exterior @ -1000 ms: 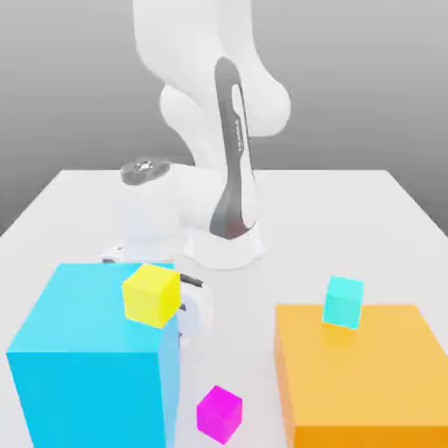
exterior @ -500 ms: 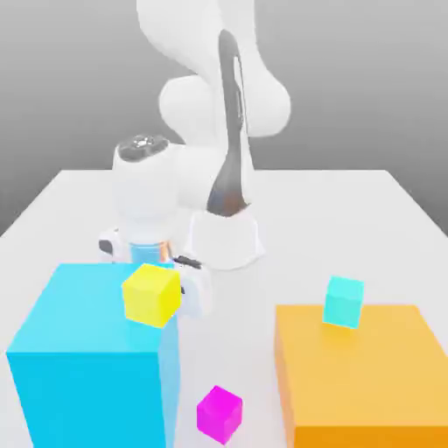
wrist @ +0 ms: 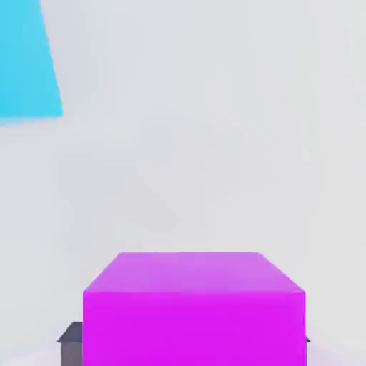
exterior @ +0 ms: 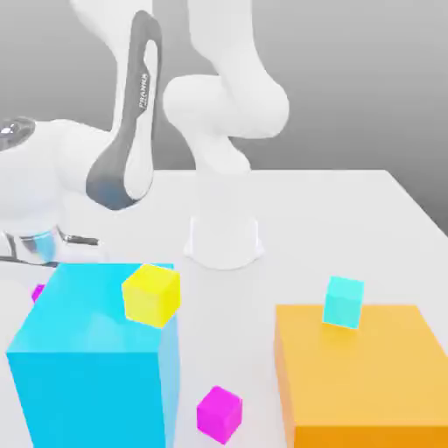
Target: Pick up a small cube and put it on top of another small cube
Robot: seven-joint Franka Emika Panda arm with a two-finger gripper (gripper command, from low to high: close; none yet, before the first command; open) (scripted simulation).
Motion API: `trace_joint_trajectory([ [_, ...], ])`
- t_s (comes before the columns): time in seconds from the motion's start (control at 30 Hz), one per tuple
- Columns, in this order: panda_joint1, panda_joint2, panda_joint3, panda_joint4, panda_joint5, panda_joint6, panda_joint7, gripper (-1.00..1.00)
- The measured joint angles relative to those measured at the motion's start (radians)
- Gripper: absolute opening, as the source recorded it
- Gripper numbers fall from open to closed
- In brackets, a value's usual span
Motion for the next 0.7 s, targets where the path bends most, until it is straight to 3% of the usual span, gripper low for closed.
trace_joint_trajectory([
  [0.23, 0.065, -0.093, 0.041, 0.194, -0.003, -0.152, 0.203, -1.00],
  [0.63, 0.256, -0.276, 0.194, 0.314, 0.178, -0.384, 0.598, -1.00],
  [0.7, 0.294, -0.298, 0.241, 0.278, 0.218, -0.433, 0.668, -1.00],
])
